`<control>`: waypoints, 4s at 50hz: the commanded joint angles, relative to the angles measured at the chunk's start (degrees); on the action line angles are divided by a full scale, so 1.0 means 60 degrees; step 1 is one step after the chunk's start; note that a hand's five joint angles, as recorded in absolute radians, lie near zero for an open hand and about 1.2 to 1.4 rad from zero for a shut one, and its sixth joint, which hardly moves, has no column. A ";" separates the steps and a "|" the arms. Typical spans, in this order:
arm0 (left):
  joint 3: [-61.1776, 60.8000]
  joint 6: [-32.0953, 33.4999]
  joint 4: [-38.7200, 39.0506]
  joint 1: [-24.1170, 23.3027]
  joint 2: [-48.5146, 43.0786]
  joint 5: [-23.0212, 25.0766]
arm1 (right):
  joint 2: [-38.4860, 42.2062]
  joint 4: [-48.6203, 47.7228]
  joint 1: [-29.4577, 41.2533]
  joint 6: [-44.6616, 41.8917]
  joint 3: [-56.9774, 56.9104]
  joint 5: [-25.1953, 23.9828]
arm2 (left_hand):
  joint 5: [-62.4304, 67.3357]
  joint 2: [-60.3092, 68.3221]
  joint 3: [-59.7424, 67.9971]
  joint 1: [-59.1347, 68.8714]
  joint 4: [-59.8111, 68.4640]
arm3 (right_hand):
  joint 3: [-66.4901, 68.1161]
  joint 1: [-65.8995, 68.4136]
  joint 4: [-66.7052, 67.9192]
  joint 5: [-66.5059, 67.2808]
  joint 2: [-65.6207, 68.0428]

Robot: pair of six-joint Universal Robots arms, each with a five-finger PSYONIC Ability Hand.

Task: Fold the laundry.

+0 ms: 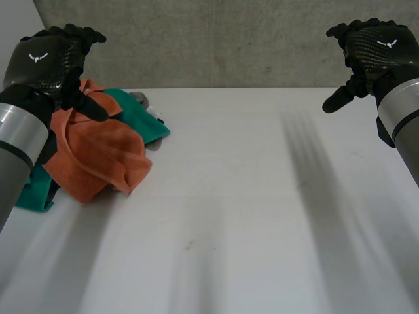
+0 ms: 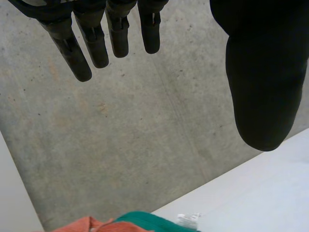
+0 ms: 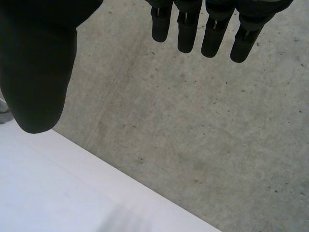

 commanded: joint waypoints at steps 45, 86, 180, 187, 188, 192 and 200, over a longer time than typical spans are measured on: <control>0.4716 -0.0988 0.0773 -0.0891 -0.3125 -0.0062 | 0.0852 -0.0028 -0.0144 -0.0301 -0.0131 -0.0176 | 1.0777 1.0780 1.0777 1.0726 1.0741 | -0.0941 -0.0806 -0.0901 -0.0894 -0.0825; -0.1083 0.0972 -0.1339 -0.1787 -0.2935 -0.2273 | 0.3398 0.1921 0.0017 -0.2953 -0.1243 -0.2927 | 0.0324 0.0326 0.0324 0.0273 0.0287 | 0.0135 0.0270 0.0176 0.0182 0.0251; 0.1991 0.1236 -0.0662 0.1641 -0.1514 0.1667 | 0.1746 0.1772 -0.0993 -0.5852 -0.2227 -0.2813 | 1.0777 1.0780 1.0777 1.0726 1.0741 | 1.0726 1.0861 1.0766 1.0772 1.0841; 0.1640 0.1236 -0.1454 0.1510 -0.2552 0.1565 | 0.1614 0.4277 -0.1082 -0.6438 -0.1640 -0.2915 | 1.0777 1.0780 1.0777 1.0726 1.0741 | 1.0726 1.0861 1.0766 1.0772 1.0841; 0.1654 0.1236 -0.1454 0.1481 -0.2786 0.1550 | 0.1672 0.4671 -0.1125 -0.6555 -0.1582 -0.2930 | 1.0777 1.0780 1.0777 1.0726 1.0741 | 1.0726 1.0861 1.0766 1.0772 1.0841; 0.2165 0.1251 -0.1410 0.1173 -0.4002 0.1492 | 0.2372 0.4778 -0.1126 -0.6761 -0.1683 -0.2872 | 1.0777 1.0780 1.0777 1.0726 1.0741 | 1.0726 1.0861 1.0766 1.0772 1.0841; 0.5985 0.1251 -0.1148 0.0484 -0.6113 0.0818 | 0.3648 0.2294 -0.0965 -0.6134 -0.3116 -0.2405 | 1.0777 1.0780 1.0777 1.0726 1.0741 | 1.0726 1.0861 1.0766 1.0772 1.0841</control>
